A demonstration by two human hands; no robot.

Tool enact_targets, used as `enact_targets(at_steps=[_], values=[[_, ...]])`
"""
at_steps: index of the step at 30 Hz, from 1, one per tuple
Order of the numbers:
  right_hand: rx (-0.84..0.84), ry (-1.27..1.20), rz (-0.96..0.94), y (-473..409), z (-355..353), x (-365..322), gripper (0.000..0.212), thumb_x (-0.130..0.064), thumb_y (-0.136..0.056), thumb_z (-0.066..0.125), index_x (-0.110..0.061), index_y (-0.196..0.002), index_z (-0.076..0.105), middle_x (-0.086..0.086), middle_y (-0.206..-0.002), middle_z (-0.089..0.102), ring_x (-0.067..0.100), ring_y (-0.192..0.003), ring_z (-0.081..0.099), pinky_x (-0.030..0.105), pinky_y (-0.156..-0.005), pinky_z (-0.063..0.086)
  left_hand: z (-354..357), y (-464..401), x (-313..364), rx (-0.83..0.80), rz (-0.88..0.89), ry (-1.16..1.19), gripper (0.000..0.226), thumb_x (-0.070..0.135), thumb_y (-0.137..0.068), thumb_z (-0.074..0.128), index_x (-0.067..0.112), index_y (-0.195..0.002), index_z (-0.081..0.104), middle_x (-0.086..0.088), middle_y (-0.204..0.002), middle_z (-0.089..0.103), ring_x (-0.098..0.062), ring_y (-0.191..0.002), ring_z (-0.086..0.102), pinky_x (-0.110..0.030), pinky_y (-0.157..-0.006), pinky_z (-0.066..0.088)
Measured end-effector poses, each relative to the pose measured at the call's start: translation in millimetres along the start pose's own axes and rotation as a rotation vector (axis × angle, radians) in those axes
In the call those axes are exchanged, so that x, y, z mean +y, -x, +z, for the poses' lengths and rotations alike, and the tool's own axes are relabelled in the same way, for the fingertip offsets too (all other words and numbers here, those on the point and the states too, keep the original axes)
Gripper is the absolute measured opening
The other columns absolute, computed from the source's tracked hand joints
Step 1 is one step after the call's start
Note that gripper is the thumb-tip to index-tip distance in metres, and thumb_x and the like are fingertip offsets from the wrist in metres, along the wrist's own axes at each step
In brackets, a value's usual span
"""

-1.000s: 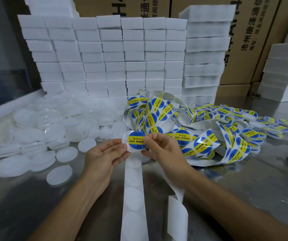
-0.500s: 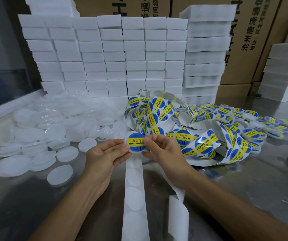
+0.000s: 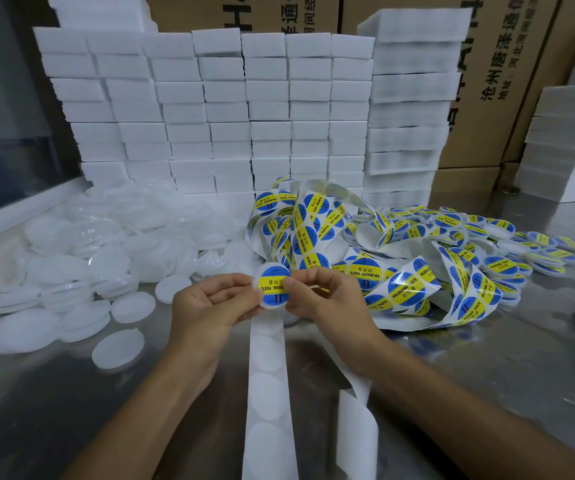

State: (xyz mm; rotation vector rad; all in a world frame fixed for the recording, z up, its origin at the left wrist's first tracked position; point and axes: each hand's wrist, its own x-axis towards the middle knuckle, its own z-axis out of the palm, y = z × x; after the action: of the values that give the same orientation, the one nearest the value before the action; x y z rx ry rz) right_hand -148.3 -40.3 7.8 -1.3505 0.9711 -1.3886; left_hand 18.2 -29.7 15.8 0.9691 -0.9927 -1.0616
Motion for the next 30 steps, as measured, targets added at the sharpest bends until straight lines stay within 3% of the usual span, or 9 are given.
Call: enact_targets(at_steps=[5, 9, 13, 17, 22, 25, 28, 30], values=[[0.069, -0.003, -0.017, 0.6, -0.7, -1.2, 0.014, -0.024, -0.083, 0.078, -0.011, -0.084, 0.074, 0.011, -0.081, 0.075, 0.02, -0.068, 0.066, 0.035, -0.073, 0.059, 2.2, 1.9, 1.9, -0.045, 0.05, -0.041, 0.022, -0.006, -0.07, 0.078, 0.015, -0.074, 0.074, -0.012, -0.076, 0.075, -0.024, -0.07, 0.074, -0.023, -0.06, 0.058], [0.108, 0.005, -0.059, 2.9, 5.5, 2.1, 0.017, -0.026, -0.081, 0.08, -0.014, -0.088, 0.069, 0.005, -0.08, 0.075, 0.02, -0.067, 0.07, 0.034, -0.069, 0.062, 1.9, 1.2, 3.7, -0.085, -0.002, 0.085, 0.025, 0.008, -0.056, 0.08, 0.01, -0.079, 0.072, -0.015, -0.08, 0.075, -0.024, -0.072, 0.074, -0.025, -0.06, 0.058], [0.181, 0.033, -0.121, 4.7, 14.8, 8.8, 0.02, -0.021, -0.082, 0.08, -0.019, -0.095, 0.065, 0.003, -0.088, 0.072, 0.014, -0.063, 0.068, 0.026, -0.061, 0.056, 1.5, 0.2, 1.7, -0.108, -0.058, 0.167, 0.034, 0.011, -0.05, 0.079, 0.005, -0.083, 0.07, -0.016, -0.083, 0.075, -0.024, -0.073, 0.074, -0.025, -0.061, 0.058], [0.153, -0.09, -0.097, 2.3, 12.6, 11.4, 0.059, -0.013, -0.077, 0.083, -0.027, -0.125, 0.052, 0.013, -0.091, 0.068, 0.02, -0.07, 0.071, 0.037, -0.071, 0.061, -2.8, -2.7, 0.2, -0.125, -0.097, 0.203, 0.033, 0.006, -0.055, 0.076, 0.004, -0.087, 0.07, -0.017, -0.086, 0.075, -0.026, -0.077, 0.074, -0.026, -0.062, 0.058], [0.089, 0.16, -0.189, 0.3, 9.0, 9.6, 0.043, -0.025, -0.07, 0.089, -0.02, -0.108, 0.069, -0.006, -0.094, 0.074, 0.011, -0.065, 0.065, 0.036, -0.068, 0.06, -1.1, -2.2, -3.7, -0.179, -0.129, 0.254, 0.031, 0.006, -0.064, 0.071, 0.003, -0.095, 0.07, -0.019, -0.093, 0.075, -0.025, -0.082, 0.074, -0.026, -0.066, 0.058], [0.085, 0.211, -0.188, -1.6, 6.5, 8.1, 0.037, -0.026, -0.071, 0.089, -0.017, -0.102, 0.07, 0.004, -0.084, 0.074, 0.014, -0.062, 0.063, 0.036, -0.064, 0.058, -1.6, -2.0, -5.9, -0.182, -0.143, 0.264, 0.027, 0.005, -0.067, 0.067, 0.006, -0.094, 0.072, -0.016, -0.093, 0.075, -0.023, -0.083, 0.074, -0.025, -0.064, 0.058], [0.094, 0.125, -0.181, -3.9, 3.9, 3.3, 0.01, -0.017, -0.086, 0.075, -0.01, -0.087, 0.069, 0.012, -0.074, 0.073, 0.017, -0.055, 0.065, 0.029, -0.053, 0.056, -0.3, -0.7, -8.1, -0.198, -0.163, 0.257, 0.024, 0.005, -0.069, 0.065, 0.009, -0.09, 0.075, -0.015, -0.092, 0.076, -0.024, -0.083, 0.074, -0.025, -0.062, 0.058], [0.123, 0.109, -0.168, -4.0, 2.4, 4.3, 0.014, -0.017, -0.092, 0.068, -0.007, -0.083, 0.068, 0.012, -0.069, 0.072, 0.02, -0.052, 0.064, 0.029, -0.05, 0.054, 0.7, 0.2, -8.8, -0.22, -0.173, 0.245, 0.026, 0.005, -0.07, 0.065, 0.008, -0.094, 0.074, -0.016, -0.096, 0.075, -0.026, -0.088, 0.074, -0.027, -0.064, 0.059]])
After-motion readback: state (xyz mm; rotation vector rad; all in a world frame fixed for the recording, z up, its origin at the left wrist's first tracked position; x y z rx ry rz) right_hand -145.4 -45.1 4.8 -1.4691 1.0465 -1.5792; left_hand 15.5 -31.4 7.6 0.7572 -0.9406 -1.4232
